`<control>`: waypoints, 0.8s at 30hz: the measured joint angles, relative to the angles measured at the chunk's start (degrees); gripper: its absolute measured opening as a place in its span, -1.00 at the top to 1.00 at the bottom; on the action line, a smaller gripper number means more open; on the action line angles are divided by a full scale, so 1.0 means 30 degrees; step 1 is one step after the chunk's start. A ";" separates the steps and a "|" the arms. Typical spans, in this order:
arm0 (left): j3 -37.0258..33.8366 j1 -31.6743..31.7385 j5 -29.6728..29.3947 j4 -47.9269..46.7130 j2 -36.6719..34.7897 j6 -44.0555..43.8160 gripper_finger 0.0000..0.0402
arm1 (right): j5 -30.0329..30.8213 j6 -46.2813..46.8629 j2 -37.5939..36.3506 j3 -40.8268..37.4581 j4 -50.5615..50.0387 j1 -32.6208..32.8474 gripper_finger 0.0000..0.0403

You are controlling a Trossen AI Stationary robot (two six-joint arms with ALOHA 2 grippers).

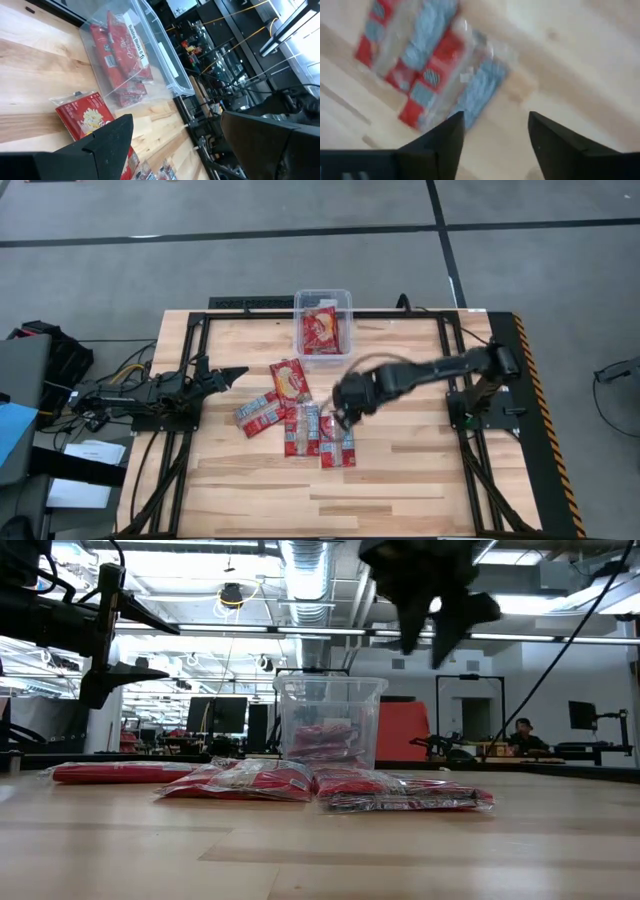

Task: Sort popcorn bags into baskets
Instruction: Put the red popcorn bag into the transparent bin

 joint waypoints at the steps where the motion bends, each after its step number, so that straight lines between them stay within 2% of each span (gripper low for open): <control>1: 0.0000 0.0000 0.0000 0.0000 0.0000 0.0011 -0.46 | -0.0175 0.0699 0.0287 -0.0444 0.0911 0.0369 -0.27; 6: 0.0000 0.0000 0.0003 -0.0007 0.0128 0.0051 -0.46 | -0.1696 0.2781 0.1608 -0.1899 0.4599 0.1133 -0.51; 12: 0.0015 0.0007 0.1008 -0.0017 0.0512 -0.0146 -0.46 | -0.1789 0.3967 0.3997 -0.2144 0.5663 0.1228 -0.66; 19: 0.0022 0.0007 0.2178 -0.0079 0.0743 -0.0147 -0.46 | -0.1423 0.5060 0.5037 -0.2127 0.5639 0.1198 -0.61; 24: 0.0015 0.0007 0.2496 -0.0080 0.0915 -0.0102 -0.46 | -0.2799 0.4744 0.5757 -0.2014 0.6428 0.1176 -0.50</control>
